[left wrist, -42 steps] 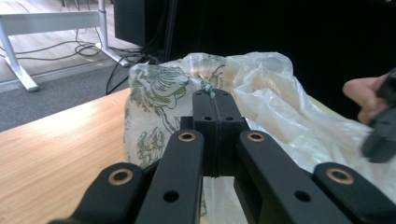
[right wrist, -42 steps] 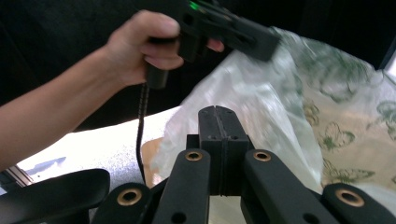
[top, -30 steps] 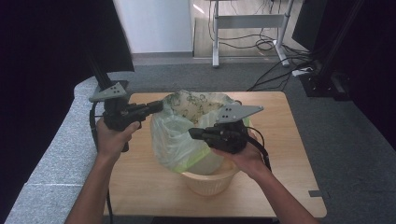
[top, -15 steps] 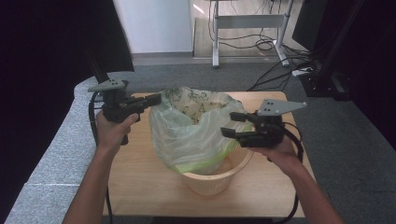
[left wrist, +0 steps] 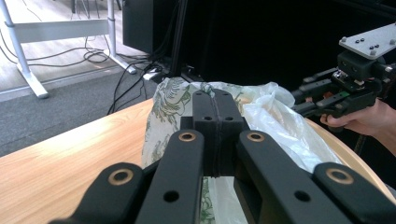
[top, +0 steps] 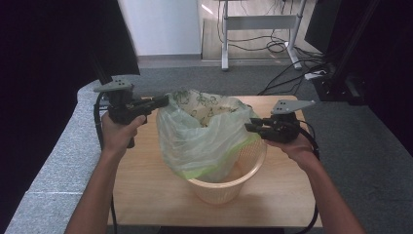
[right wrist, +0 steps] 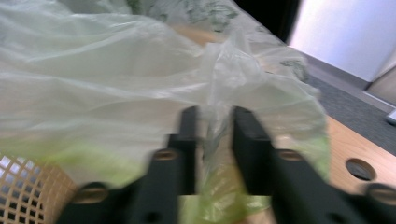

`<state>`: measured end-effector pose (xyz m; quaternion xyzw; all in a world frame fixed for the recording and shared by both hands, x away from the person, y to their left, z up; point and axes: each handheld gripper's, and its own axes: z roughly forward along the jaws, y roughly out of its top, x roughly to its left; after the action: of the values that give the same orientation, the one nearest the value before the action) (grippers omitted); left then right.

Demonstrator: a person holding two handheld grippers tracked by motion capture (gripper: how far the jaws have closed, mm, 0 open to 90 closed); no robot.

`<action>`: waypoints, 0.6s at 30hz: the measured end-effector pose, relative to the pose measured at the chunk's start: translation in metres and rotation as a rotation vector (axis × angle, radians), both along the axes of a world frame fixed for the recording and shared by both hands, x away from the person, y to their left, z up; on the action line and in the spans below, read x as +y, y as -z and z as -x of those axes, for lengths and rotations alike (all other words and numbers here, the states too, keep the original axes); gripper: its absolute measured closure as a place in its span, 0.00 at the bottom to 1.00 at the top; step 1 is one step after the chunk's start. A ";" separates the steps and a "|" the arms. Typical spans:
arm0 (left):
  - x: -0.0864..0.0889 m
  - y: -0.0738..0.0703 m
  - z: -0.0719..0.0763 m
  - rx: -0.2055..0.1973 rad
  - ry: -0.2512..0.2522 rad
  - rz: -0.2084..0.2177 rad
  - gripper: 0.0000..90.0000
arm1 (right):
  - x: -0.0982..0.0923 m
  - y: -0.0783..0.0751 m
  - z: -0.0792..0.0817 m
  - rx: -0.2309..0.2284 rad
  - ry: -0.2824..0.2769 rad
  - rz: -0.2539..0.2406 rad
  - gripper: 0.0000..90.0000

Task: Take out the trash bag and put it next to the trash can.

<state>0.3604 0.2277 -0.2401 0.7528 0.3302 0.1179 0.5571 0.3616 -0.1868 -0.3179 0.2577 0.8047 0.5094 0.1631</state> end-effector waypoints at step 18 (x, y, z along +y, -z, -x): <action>-0.032 -0.022 0.008 -0.047 0.115 0.033 1.00 | 0.042 -0.047 0.005 -0.121 -0.050 -0.235 0.99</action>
<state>0.3529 0.1961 -0.2179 0.7581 0.2753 0.0977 0.5830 0.3562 -0.1448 -0.2713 0.2237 0.7343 0.6188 0.1672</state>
